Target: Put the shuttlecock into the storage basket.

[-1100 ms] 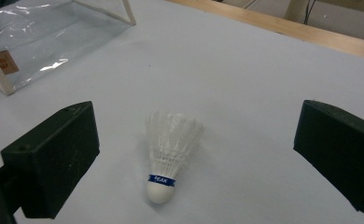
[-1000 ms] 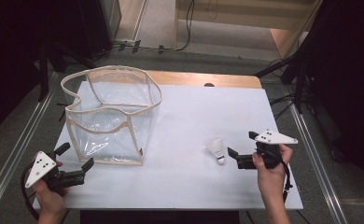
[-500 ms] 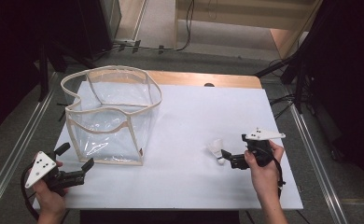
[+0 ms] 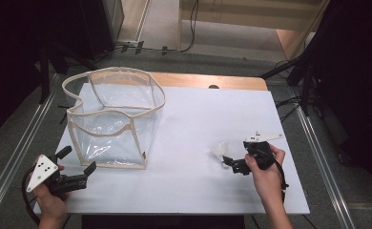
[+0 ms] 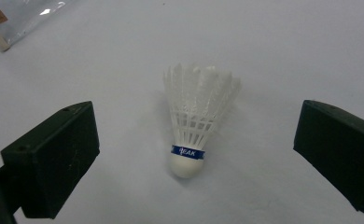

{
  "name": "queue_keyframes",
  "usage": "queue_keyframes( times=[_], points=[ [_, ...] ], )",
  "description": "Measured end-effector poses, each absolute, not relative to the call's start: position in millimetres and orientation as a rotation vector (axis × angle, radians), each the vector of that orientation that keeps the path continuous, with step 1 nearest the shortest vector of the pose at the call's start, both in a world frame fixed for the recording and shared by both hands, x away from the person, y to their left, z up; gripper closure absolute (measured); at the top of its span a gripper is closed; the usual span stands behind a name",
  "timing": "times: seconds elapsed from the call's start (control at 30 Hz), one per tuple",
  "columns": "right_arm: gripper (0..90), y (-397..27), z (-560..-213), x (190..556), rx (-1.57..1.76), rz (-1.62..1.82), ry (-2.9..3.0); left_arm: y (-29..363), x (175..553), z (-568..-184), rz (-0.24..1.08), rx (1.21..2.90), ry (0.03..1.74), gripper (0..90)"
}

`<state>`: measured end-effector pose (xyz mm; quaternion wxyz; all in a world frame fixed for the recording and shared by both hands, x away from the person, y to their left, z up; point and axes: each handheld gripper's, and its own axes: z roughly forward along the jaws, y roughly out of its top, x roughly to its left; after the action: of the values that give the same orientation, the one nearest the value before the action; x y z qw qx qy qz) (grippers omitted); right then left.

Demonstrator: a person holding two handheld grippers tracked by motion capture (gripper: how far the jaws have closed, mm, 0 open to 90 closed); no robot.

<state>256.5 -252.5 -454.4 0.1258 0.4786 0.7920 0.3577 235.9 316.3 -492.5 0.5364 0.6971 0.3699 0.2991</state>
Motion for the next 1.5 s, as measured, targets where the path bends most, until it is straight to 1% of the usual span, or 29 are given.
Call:
queue_keyframes(
  times=[0.57,0.6,0.73,0.77,0.93,1.0,1.03,1.1,1.13,1.23,1.27,1.3,1.37,1.5],
  points=[
    [0.3,-245,-469,262,1.458,0.960,2.411,316,236,-492,0.712,1.661,0.875,0.0],
    [6.4,-245,-469,262,1.462,0.947,2.408,316,236,-492,0.712,1.660,0.874,0.0],
    [8.1,-242,-471,263,1.484,0.925,2.421,316,236,-492,0.713,1.661,0.874,0.0],
    [11.4,-241,-472,263,1.488,0.916,2.424,316,236,-492,0.712,1.660,0.874,0.0],
    [12.7,-239,-475,264,1.490,0.901,2.445,316,236,-492,0.714,1.661,0.875,0.0],
    [19.7,-237,-477,265,1.511,0.882,2.460,316,236,-492,0.713,1.661,0.875,0.0],
    [19.7,-237,-477,265,1.511,0.882,2.460,316,236,-492,0.713,1.661,0.875,0.0],
    [24.4,-237,-480,266,1.532,0.860,2.468,316,236,-492,0.713,1.661,0.875,0.0],
    [24.4,-237,-480,266,1.532,0.860,2.468,316,236,-492,0.713,1.661,0.875,0.0],
    [29.8,-236,-483,267,1.541,0.841,2.482,316,236,-492,0.713,1.661,0.877,0.0],
    [33.2,-236,-484,267,1.543,0.833,2.490,316,236,-492,0.713,1.661,0.877,0.0],
    [33.2,-236,-484,267,1.543,0.833,2.490,316,236,-492,0.713,1.661,0.877,0.0],
    [37.4,-235,-485,268,1.553,0.817,2.491,316,236,-492,0.713,1.661,0.877,0.0],
    [40.6,-234,-486,269,1.557,0.811,2.500,316,236,-492,0.713,1.660,0.879,0.0]
  ],
)
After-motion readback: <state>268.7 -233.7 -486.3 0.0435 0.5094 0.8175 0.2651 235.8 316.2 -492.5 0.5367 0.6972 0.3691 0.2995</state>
